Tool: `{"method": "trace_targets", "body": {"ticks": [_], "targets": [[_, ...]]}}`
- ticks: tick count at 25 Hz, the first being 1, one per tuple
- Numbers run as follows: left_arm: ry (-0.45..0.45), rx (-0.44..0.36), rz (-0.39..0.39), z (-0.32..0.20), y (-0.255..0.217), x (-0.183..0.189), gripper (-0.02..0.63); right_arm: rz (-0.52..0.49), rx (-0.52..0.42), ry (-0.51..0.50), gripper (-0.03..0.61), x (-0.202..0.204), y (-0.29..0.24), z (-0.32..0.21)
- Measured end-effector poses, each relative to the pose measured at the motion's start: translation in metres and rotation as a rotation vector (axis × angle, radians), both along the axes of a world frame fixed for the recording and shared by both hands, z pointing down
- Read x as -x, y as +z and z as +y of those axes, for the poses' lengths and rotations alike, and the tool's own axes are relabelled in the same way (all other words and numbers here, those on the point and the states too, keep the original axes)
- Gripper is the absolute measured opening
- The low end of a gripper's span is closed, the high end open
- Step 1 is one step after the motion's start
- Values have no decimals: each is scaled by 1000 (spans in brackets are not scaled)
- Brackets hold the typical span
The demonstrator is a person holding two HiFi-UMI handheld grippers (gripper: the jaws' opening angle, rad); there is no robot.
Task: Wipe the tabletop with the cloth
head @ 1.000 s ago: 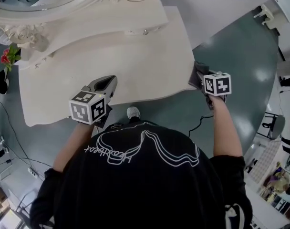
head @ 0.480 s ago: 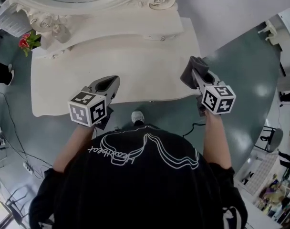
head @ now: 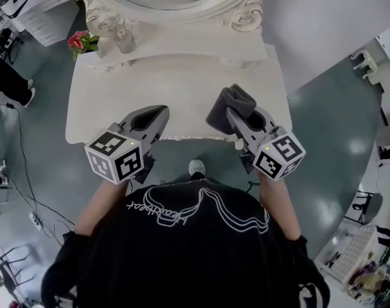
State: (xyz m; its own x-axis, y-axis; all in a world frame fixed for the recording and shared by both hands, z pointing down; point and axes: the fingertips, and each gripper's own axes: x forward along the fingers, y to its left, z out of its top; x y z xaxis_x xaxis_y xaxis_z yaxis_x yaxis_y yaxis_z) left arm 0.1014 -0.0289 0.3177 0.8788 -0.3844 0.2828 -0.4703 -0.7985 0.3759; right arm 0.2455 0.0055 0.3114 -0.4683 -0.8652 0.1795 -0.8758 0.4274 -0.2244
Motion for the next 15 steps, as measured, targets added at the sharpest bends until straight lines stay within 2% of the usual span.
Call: {"method": "trace_targets", "body": {"ticks": [6,15], "targets": [[-29,-30,54,9,-20,33,3,-21,-82,-98,89,53,-23,12],[-32,-44,31,20,-11,58,3,-47,-94,-149,84,95,-19,19]]}}
